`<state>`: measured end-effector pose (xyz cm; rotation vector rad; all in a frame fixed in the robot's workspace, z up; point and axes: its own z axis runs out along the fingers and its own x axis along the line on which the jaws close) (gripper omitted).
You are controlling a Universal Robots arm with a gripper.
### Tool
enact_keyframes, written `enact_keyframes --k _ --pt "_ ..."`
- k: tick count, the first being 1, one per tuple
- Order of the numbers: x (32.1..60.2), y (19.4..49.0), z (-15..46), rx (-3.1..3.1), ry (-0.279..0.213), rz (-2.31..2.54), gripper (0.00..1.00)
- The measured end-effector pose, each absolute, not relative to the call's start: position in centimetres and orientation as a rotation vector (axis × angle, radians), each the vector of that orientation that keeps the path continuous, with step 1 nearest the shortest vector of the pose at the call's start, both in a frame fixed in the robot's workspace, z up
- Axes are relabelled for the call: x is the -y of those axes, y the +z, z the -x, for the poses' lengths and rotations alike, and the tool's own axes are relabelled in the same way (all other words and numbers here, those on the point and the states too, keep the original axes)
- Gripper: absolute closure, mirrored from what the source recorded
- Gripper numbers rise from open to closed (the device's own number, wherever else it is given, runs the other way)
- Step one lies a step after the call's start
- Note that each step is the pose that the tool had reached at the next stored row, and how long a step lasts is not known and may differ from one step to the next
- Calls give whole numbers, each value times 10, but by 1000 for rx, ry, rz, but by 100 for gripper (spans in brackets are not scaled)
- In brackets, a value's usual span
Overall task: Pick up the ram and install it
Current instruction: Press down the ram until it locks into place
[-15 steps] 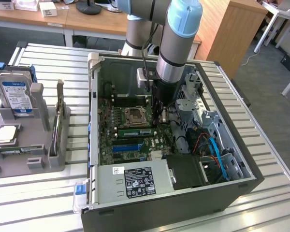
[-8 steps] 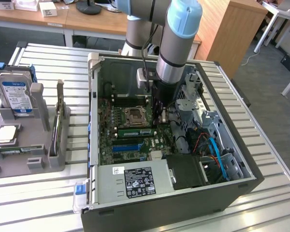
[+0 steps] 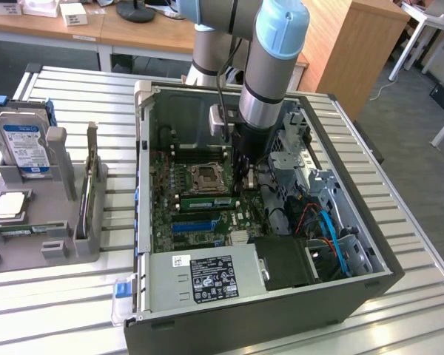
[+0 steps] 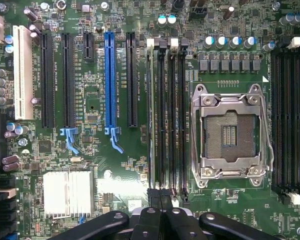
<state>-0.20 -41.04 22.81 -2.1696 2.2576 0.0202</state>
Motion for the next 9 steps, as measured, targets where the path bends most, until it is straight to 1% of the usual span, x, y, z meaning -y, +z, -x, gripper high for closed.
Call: enact_keyframes --k 9 --pt "410 226 2 -2258 20 2170 89"
